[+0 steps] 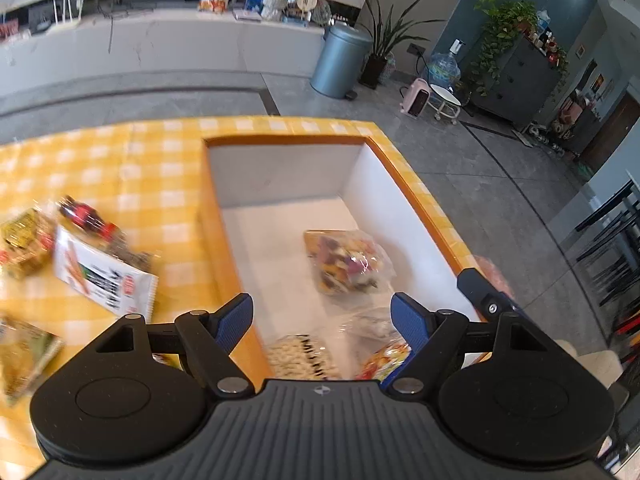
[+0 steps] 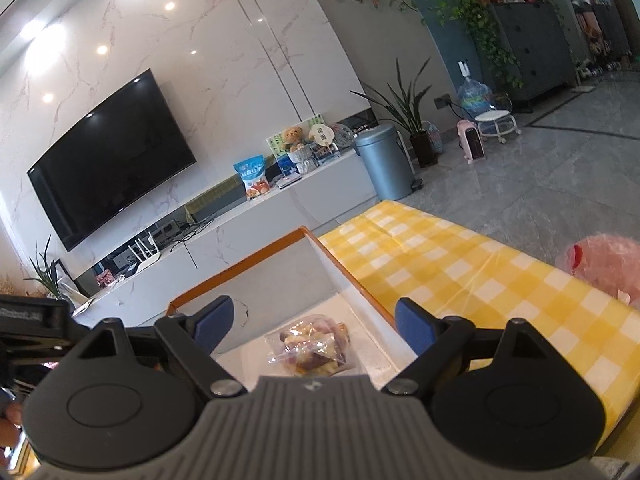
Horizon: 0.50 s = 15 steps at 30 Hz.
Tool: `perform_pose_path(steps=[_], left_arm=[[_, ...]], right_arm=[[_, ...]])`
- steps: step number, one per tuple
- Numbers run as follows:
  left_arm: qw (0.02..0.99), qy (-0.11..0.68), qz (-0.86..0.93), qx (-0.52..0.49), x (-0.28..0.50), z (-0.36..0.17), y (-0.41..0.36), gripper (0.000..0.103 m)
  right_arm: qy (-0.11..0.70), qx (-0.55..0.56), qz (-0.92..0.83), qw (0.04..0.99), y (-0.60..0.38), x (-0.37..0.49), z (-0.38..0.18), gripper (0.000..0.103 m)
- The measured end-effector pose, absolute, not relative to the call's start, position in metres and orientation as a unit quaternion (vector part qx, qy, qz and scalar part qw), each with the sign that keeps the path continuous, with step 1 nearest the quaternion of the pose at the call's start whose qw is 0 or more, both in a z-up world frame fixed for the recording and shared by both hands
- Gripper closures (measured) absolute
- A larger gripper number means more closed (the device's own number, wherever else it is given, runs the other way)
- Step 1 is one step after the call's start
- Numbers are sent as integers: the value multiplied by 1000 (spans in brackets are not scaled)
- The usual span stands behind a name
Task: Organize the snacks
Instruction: 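Withdraw both tools from the box back over the remaining snacks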
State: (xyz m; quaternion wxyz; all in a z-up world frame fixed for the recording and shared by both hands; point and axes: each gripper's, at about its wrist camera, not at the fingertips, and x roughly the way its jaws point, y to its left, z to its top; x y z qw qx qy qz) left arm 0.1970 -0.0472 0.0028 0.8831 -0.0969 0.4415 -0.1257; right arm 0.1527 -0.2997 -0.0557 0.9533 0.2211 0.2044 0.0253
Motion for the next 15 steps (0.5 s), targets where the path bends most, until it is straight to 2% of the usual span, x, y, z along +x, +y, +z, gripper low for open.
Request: perform_pose_path(steps=[11,15], left_arm=[[922,373,-78,-71,142,31,13,11],[928,364,-12,-84,132,23,39,11]], right_arm=[[146,163,42,975,-271,132,-27,17],[161,150,65,973,-236,126,-12,17]])
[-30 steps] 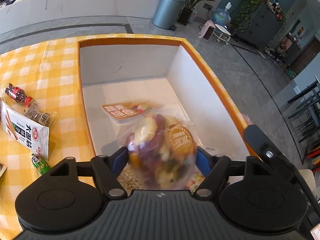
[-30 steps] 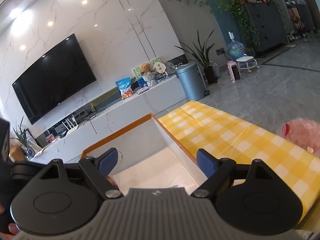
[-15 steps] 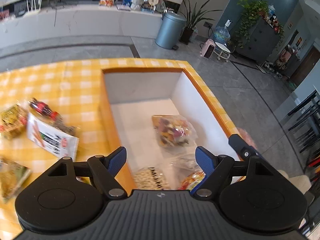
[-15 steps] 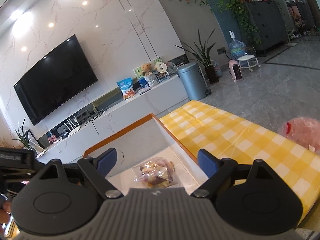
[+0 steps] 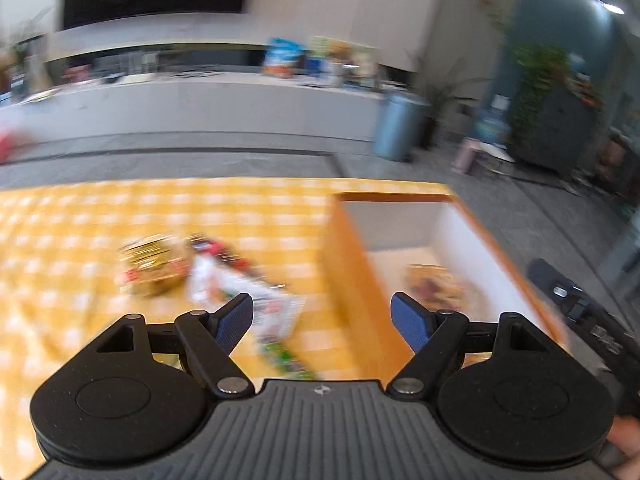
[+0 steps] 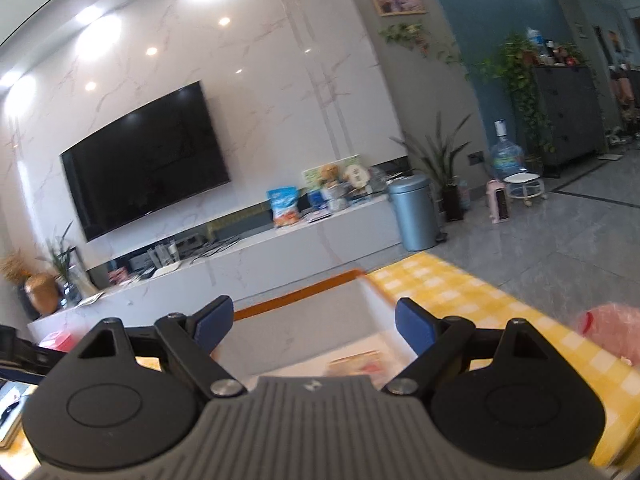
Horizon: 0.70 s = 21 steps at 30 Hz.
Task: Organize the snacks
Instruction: 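Withdraw both tools from the box back over the remaining snacks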
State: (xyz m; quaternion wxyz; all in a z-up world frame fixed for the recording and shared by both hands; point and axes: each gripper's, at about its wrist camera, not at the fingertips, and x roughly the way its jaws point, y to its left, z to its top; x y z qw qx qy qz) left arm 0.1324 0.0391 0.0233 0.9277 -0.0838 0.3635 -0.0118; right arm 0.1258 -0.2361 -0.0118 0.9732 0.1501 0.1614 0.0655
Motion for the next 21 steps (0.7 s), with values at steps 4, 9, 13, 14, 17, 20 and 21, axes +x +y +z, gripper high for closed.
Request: perform_pose_path(steps=[4,9,13,14,17,20,21], left_arm=[[928,362,15,-90,127,11,66,11],[925,364,41,-105,121,-5,103,11],[923,361,57,-120,118,-16,129,11],[922,360,63,-126,116,-20,137,11],[916,365,89,-139,115,-33,159,11],[906,381,107,-152,117,-47,176,11],[902,387,109,-157,119,-51,180,11]], right_arm=[[213,120,79,966,-191,130,-5,17],[227,73,122,964,-137,129,-2,17],[257,60,148,953,-97,134,-9,17],[264,55,149,951,-88,136,-12,17],[288,49,149,945,-64,144,-28,18],[325,80,158,929,-52,154,-47,18],[335,84,159,925,-48,156,-54,18]])
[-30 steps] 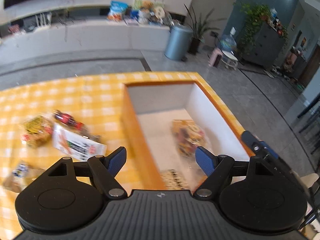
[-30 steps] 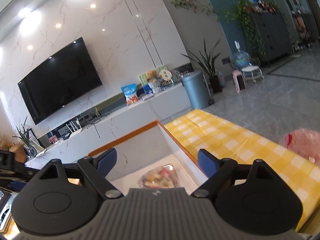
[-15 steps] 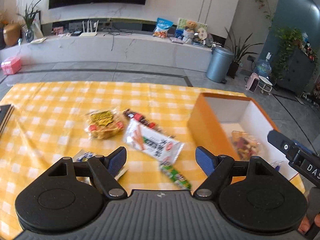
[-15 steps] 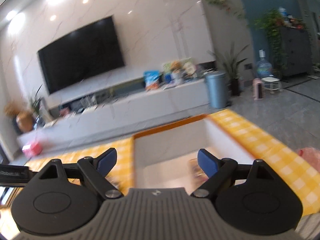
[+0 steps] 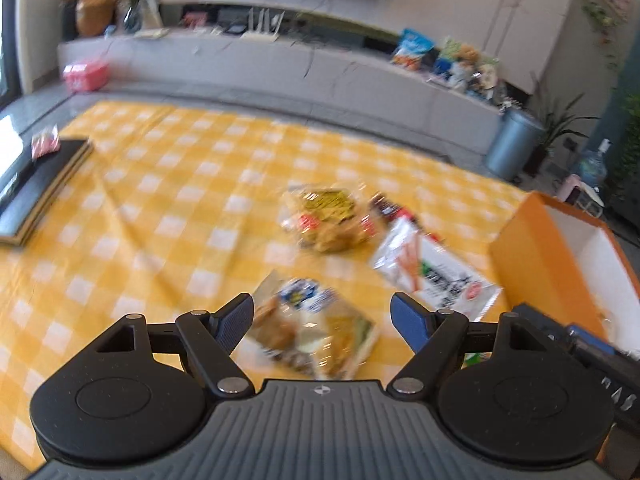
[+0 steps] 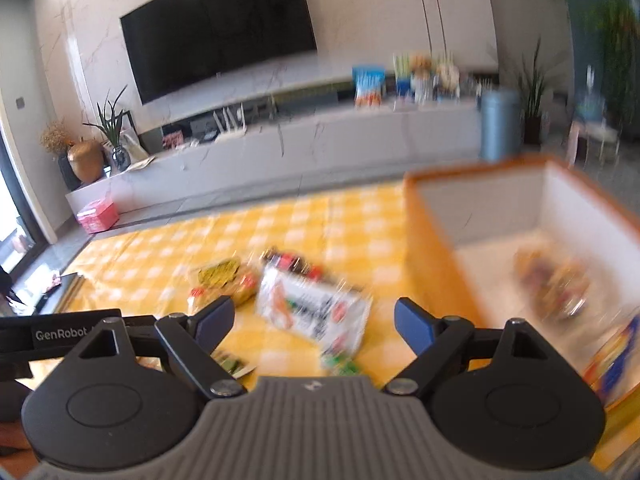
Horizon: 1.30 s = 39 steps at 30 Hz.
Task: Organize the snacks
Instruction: 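Withdraw both tools from the box back over the remaining snacks, then grasp the green sausage with the right tool while the left grasps the blue-label bread bag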
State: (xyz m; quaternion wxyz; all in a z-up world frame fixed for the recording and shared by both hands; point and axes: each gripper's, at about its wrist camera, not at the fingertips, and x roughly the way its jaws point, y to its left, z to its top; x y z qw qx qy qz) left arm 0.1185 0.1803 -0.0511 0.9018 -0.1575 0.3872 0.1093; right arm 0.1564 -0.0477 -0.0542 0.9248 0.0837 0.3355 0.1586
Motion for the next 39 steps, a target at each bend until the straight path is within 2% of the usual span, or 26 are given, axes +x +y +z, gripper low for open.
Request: perform_pose_path(steps=[9,11,19,20,24,28,33,37,39], left_arm=[[883,427,119,-155,130,-81,187,11],[883,428,121,-150,131,-82,184,11],[884,432,124,-130,133,-82,172,11],[883,433,123,-132,134,-82,173,11],[881,434,121,-142,133,-81,176,11],[881,434,128,-134,132,-80,175,11],[881,438,125,-126,131,-80,170,11],[880,440,115,-139,130,-78,168,11],[880,438,106,-152,129,-75,168,11]], right_arm=[[359,-34,124,924,-23,168,-109,24],[375,-32,125,918,-29,175,-117,33],[399,-45,136,906,-38,187,-139,57],[399,-50,134,906,-38,187,-139,66],[406,-38,145,901,-42,186,-138,70],[409,-69,166,894,-32,169,-137,82],[396,-95,177,896,-21,154,-137,82],[394,-72,186,897,-25,163,-138,81],[390,-64,195,898,-25,167,-139,77]])
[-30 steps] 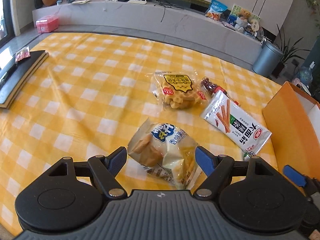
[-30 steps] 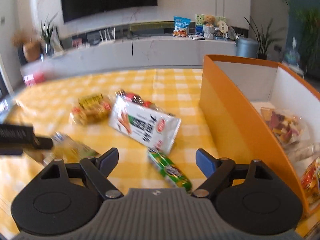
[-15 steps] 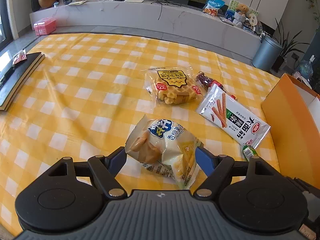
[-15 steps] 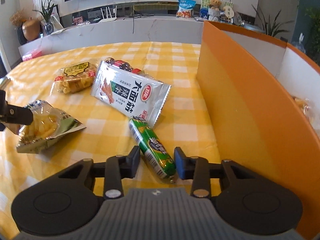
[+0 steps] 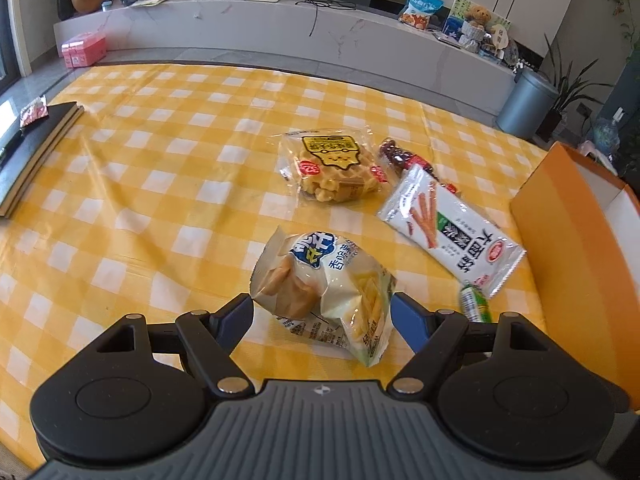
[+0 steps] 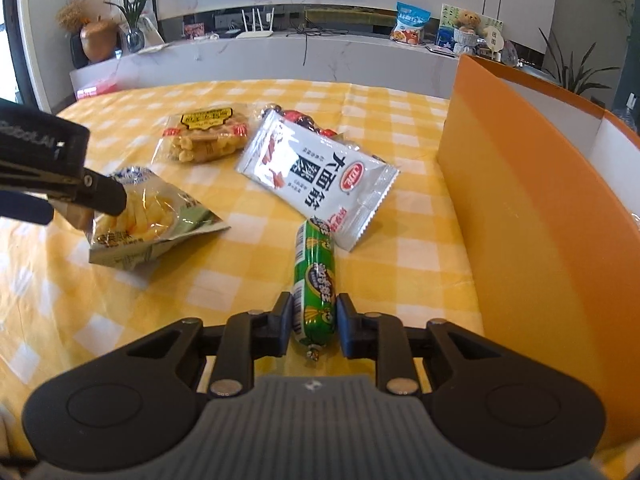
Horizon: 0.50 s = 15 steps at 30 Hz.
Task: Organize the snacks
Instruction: 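Grasp the green sausage with the right tool while the left grasps the blue-label bread bag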
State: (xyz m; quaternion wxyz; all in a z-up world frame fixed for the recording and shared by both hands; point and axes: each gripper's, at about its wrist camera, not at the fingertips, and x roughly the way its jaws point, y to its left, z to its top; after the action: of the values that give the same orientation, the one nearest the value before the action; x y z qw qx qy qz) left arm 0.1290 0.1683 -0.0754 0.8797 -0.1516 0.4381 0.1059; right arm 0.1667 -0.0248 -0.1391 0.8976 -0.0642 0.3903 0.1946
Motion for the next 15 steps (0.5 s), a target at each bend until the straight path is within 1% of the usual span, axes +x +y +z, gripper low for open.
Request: perform_pose_path(steps=[2,3,4,7,9,15], left_arm=[[877,438,107,-169,128,-74,169,11],[874,436,113,-183,128,-74,171,11],[871,433,120,-197,127,-75,174,11],[857,436,131,-242,131,-80,181,11],[848,443,137,-258,137,-84,182,11],[828,481,164,-236,153,-103,174,11]], right_arm=[[383,-60,204,899,-24,168,-141,69],[377,-68,206,901,-21,168,-142,69],[371,-80,205,902,-18,167,-142,70],[369,-80,210,902,-16,166,-142,78],[367,-80,210,903,-17,165,-142,78],[367,-76,210,903,-18,166,-142,78]])
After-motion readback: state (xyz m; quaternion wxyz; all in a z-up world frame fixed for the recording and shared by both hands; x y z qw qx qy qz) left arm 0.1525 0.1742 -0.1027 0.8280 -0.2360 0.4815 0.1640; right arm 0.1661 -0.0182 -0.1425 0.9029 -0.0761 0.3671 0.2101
